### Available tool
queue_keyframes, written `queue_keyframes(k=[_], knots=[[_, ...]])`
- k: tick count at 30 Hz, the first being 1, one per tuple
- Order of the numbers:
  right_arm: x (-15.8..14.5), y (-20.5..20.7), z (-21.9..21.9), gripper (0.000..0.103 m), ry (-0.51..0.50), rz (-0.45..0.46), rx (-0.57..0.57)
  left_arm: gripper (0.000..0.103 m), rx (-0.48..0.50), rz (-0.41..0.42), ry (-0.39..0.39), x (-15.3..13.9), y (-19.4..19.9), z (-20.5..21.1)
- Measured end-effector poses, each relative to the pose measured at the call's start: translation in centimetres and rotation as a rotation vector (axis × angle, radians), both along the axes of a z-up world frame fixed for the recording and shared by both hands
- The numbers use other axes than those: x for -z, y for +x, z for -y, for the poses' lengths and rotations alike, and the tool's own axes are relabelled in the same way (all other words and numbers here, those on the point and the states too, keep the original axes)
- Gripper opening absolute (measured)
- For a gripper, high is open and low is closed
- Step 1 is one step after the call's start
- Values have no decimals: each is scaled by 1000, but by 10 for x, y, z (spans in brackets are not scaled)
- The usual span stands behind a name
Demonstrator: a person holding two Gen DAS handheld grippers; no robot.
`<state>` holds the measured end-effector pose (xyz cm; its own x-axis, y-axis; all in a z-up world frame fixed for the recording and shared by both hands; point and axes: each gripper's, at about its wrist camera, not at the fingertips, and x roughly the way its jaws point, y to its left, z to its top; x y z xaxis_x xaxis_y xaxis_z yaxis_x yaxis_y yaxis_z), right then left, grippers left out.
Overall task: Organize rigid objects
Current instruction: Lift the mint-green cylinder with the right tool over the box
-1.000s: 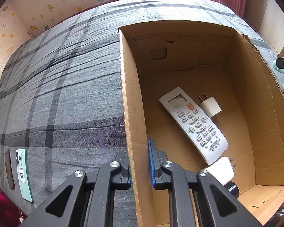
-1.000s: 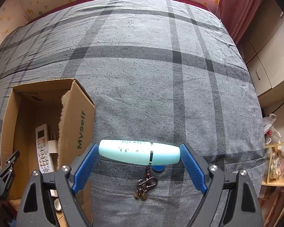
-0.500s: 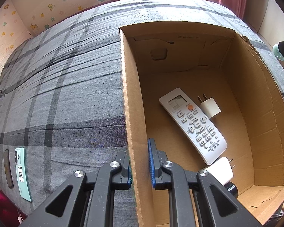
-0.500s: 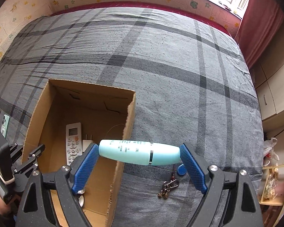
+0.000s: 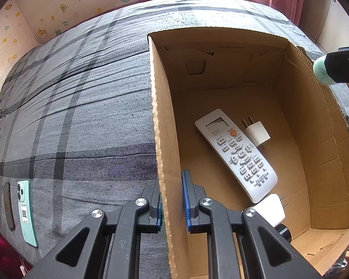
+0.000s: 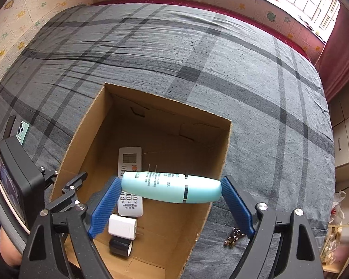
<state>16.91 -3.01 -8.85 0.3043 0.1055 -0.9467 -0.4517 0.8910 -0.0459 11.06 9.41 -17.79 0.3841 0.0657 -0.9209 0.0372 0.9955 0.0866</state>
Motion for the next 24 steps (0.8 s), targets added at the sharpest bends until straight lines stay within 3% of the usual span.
queue_keyframes(k=[24], knots=[[92, -2, -41, 90, -49, -174, -30, 15, 0, 0, -4, 2, 0, -2]])
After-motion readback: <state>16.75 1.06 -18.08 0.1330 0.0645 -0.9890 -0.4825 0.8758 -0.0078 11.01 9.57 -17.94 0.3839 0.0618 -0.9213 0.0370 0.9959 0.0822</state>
